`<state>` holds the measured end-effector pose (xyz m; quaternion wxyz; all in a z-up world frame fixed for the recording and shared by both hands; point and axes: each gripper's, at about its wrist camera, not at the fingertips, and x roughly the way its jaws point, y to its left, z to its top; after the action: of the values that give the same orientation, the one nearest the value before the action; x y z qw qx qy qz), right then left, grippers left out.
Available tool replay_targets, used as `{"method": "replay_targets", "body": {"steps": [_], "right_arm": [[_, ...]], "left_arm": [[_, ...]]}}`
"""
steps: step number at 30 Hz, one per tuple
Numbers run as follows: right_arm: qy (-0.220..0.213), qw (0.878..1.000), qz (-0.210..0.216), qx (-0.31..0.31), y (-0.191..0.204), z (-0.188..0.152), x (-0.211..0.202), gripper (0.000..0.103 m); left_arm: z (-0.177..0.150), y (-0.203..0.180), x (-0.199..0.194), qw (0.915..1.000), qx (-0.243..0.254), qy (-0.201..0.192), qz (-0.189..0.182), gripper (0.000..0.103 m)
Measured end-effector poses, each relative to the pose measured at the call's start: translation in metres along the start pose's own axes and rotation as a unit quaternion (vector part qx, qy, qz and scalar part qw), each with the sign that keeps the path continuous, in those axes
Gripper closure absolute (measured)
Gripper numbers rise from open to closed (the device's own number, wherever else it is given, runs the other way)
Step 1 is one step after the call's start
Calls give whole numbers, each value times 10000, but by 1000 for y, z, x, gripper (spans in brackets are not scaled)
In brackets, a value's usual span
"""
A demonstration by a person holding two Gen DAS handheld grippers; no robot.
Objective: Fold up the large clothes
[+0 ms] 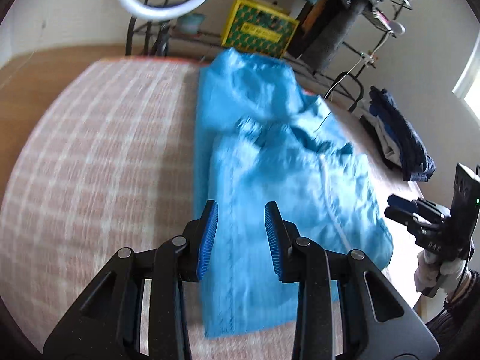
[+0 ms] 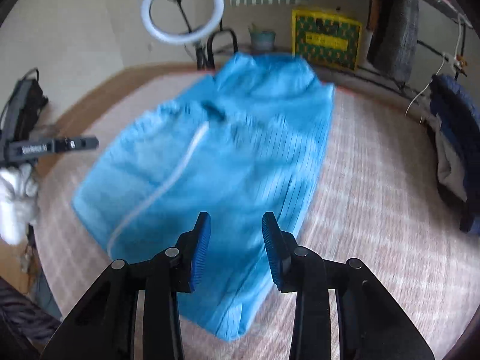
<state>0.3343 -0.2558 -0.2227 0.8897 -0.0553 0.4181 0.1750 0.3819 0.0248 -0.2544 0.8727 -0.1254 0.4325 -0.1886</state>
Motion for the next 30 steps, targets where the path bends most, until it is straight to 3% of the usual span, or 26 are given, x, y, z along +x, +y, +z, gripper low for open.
{"method": "replay_targets", "body": {"steps": [3,7,11,17,20,23,26,30], "right_arm": [[105,9999,-24,112,-8,11,20,69],[450,9985,-278,125,-19,13,56,69],[786,9964,-71,312,-32,10,78,69],[730,9964,54,430,-35,12,77,69],[589,9966,76,577,-40,21,63,69],[37,9983,91,577,-40,32,25,69],[-505,9972,279,466,-37,45,-23,69],[-719,9966,350,176,-38,75,-69,69]], "left_arm": [[9,-8,17,9998,23,96,-150,72],[15,-7,55,9993,-1,340,128,72],[11,12,86,9981,-275,505,241,72],[10,12,87,9991,-60,340,253,72],[16,16,65,9995,-199,177,160,72],[29,15,31,9996,-128,-200,142,72],[52,15,-8,9986,-51,-508,140,72],[103,4,-64,9946,389,-902,338,72]]}}
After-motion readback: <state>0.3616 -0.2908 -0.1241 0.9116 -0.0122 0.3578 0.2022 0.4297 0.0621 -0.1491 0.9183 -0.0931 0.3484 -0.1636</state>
